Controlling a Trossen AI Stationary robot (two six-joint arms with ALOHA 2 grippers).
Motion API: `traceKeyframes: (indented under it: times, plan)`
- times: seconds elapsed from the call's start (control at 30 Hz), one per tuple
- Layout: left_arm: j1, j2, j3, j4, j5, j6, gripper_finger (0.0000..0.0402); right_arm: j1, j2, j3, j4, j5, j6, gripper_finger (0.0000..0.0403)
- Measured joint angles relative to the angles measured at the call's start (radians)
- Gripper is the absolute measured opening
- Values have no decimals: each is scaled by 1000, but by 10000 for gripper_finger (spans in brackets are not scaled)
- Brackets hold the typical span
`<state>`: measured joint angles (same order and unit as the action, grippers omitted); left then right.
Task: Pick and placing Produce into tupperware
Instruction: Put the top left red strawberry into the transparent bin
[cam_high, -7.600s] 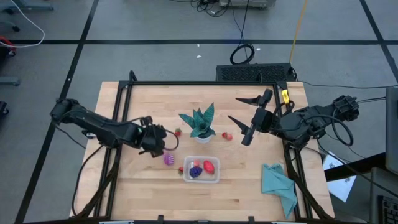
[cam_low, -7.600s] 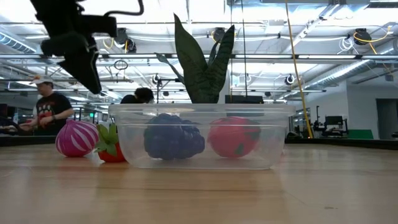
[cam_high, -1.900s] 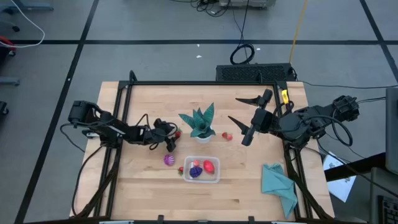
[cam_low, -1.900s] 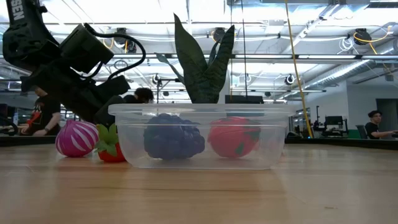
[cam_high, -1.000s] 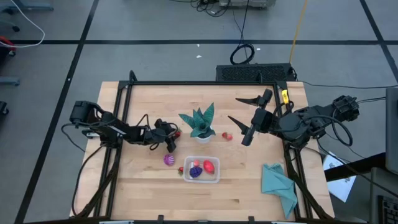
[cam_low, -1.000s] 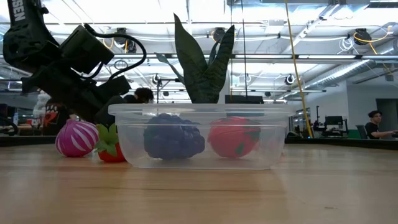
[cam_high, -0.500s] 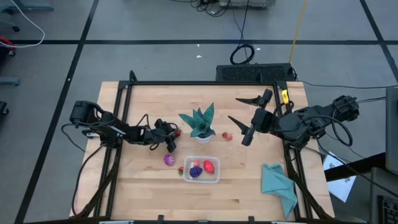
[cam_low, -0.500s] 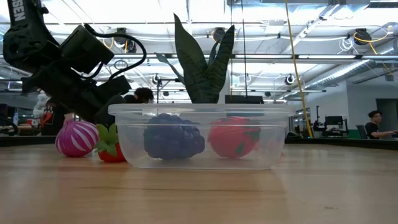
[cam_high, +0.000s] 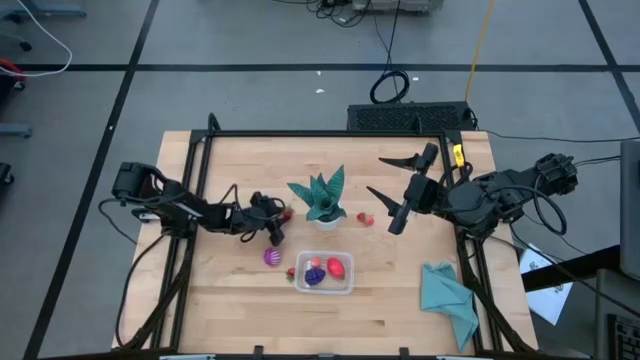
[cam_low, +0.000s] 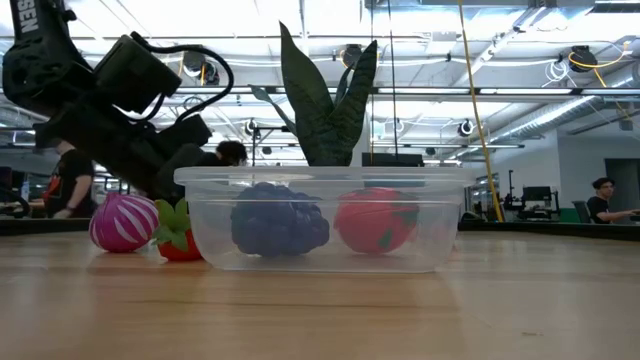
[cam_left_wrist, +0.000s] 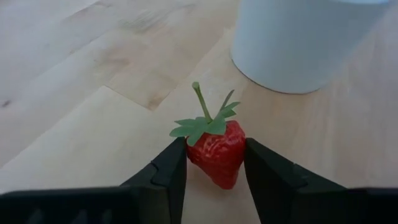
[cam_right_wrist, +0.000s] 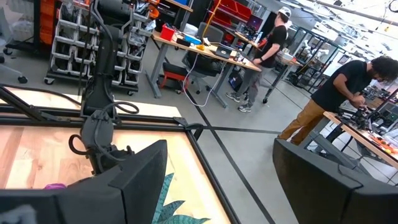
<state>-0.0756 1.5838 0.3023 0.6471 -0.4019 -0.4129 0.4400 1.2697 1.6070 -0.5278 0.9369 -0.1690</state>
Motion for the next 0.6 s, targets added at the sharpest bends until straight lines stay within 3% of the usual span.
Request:
traceKeyframes:
  times: [0.27,0.6]
  plan:
    - [-51,-78,-1,-125,0,-34,138,0,0,0,0,0,0,281]
    - [-152,-356,-1,-424,-53,-114,138,0,0,0,0,0,7,281]
